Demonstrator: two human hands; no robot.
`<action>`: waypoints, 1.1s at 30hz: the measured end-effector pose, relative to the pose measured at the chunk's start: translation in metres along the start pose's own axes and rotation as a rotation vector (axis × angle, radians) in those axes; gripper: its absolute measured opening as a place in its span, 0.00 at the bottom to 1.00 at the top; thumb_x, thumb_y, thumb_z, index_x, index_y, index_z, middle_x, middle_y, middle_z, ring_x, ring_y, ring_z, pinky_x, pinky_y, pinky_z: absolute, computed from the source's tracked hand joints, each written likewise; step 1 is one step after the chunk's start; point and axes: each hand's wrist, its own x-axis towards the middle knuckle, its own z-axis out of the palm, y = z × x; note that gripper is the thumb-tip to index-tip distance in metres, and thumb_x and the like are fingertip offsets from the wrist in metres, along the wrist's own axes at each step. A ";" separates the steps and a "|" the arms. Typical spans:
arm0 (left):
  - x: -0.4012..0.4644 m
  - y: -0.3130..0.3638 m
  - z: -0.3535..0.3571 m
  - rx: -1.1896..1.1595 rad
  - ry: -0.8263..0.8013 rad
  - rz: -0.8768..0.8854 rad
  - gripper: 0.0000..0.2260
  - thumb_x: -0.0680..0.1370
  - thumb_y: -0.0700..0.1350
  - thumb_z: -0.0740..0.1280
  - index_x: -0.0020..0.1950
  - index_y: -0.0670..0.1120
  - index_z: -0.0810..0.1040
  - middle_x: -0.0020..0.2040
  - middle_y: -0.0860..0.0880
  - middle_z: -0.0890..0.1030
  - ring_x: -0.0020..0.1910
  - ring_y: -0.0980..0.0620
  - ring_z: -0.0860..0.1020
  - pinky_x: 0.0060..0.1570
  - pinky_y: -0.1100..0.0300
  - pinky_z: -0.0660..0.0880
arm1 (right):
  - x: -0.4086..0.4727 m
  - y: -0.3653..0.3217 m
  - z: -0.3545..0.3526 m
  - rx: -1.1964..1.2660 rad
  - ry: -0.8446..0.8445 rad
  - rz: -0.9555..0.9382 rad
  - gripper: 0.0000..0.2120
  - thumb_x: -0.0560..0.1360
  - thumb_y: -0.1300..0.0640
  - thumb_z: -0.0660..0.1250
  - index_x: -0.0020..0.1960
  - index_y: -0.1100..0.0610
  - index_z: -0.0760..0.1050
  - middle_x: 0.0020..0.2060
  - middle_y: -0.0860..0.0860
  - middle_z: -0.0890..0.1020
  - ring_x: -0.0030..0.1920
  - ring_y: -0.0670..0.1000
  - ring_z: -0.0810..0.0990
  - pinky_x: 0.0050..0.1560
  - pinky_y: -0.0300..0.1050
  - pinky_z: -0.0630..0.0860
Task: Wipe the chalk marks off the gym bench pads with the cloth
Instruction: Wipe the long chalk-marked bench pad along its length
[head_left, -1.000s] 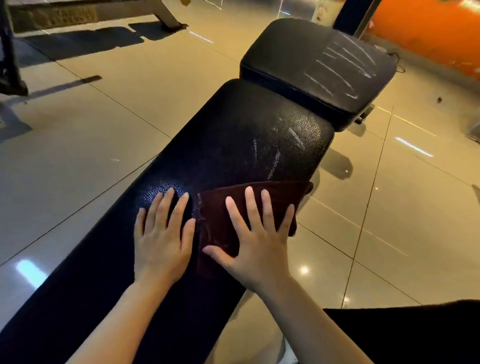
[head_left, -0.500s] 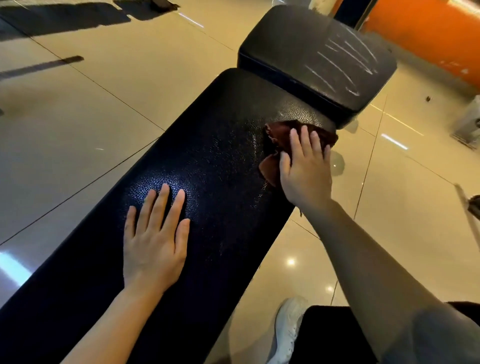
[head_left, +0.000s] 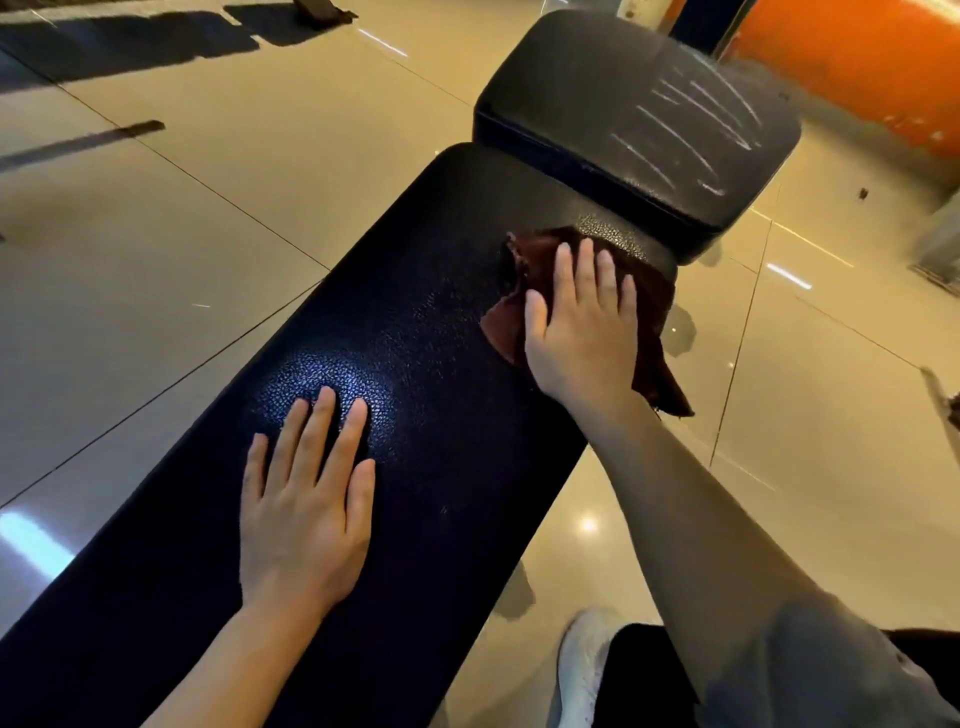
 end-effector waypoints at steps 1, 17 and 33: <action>0.000 0.000 -0.001 -0.005 0.000 -0.005 0.23 0.81 0.55 0.48 0.77 0.52 0.58 0.77 0.49 0.57 0.77 0.48 0.55 0.75 0.54 0.41 | -0.005 -0.002 0.000 0.016 0.016 0.006 0.28 0.83 0.43 0.45 0.80 0.54 0.49 0.79 0.53 0.52 0.79 0.54 0.47 0.78 0.54 0.42; 0.001 0.006 -0.006 -0.023 0.006 -0.037 0.24 0.79 0.54 0.52 0.75 0.51 0.62 0.75 0.46 0.64 0.75 0.47 0.60 0.74 0.50 0.47 | -0.028 0.006 -0.005 0.040 -0.009 0.050 0.32 0.80 0.41 0.41 0.80 0.56 0.48 0.79 0.54 0.50 0.79 0.55 0.45 0.78 0.53 0.40; 0.002 0.006 -0.003 -0.010 0.010 -0.043 0.24 0.80 0.53 0.51 0.76 0.52 0.60 0.76 0.47 0.63 0.75 0.48 0.58 0.75 0.52 0.46 | 0.024 -0.008 -0.004 -0.019 -0.017 0.017 0.35 0.80 0.37 0.42 0.80 0.56 0.44 0.79 0.56 0.46 0.79 0.57 0.42 0.77 0.56 0.39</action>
